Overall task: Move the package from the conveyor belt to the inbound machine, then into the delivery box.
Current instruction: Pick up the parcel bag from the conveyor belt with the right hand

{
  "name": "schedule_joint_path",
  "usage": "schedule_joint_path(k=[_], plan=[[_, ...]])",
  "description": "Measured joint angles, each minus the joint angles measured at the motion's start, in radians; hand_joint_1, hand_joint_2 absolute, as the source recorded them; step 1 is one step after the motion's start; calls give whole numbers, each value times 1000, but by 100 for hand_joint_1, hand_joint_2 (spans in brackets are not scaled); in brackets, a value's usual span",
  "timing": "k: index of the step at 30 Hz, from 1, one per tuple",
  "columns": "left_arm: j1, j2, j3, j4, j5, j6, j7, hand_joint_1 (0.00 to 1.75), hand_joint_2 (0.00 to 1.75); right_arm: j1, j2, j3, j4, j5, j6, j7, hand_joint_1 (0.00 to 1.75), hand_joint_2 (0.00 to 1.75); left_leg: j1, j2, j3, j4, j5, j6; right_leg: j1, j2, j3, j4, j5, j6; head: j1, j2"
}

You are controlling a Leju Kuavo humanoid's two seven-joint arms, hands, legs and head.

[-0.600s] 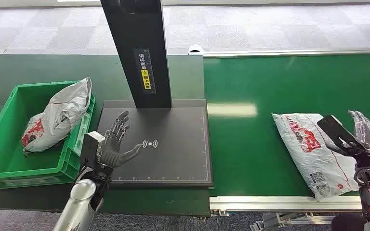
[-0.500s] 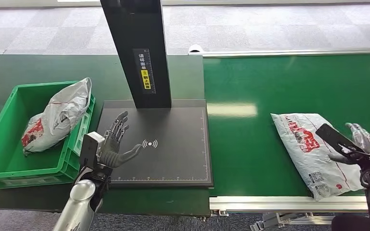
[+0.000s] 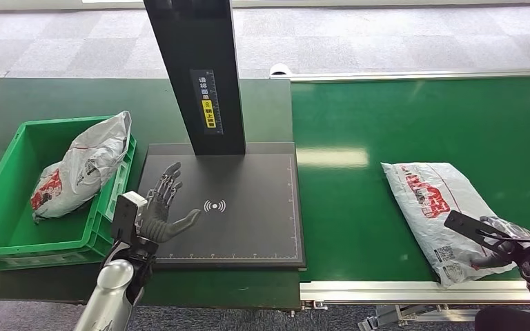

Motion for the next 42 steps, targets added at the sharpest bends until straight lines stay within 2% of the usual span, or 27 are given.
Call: schedule_joint_path(k=[7,8,11,12,20,34,36,40,42], plan=[[5,0,3,-1,-1,-1,0,0,175,-8,3,20,18,2,11,-6,0,175,0,0,0,0,0,0,0,0,0,0,0,0,0,0],[5,0,3,-1,-1,-1,0,0,175,-12,5,25,20,3,18,-12,8,175,0,0,0,0,0,0,0,0,0,0,0,0,0,0],[4,-1,6,0,-7,-3,-2,0,175,-27,19,41,32,-9,51,-27,139,175,0,1,0,0,0,0,0,1,0,0,0,0,0,0],[3,-1,7,0,-12,-3,-3,0,175,-31,26,44,38,-19,65,-30,175,175,0,1,0,0,0,0,0,1,0,0,0,0,0,0],[-18,-1,14,18,-19,2,-19,0,175,-74,70,74,60,-42,99,-46,175,175,0,1,1,0,0,0,1,1,0,0,0,0,0,0],[-11,7,39,17,-7,-10,-7,0,175,-48,83,130,-6,-97,96,-66,175,175,0,0,0,0,0,0,1,0,0,0,0,0,0,0],[3,11,49,4,0,-10,-10,0,175,-50,85,137,-23,-121,29,-104,175,175,0,1,-1,0,0,0,1,0,0,0,0,0,0,0],[51,13,70,-67,3,4,-11,0,175,-56,136,115,-109,-214,-253,-202,175,175,1,4,0,0,0,0,1,4,0,1,0,0,0,0],[68,10,78,-105,3,17,-17,0,175,-54,170,87,-179,-261,-345,-219,175,175,1,2,1,0,1,0,1,2,-1,1,0,0,0,0]])
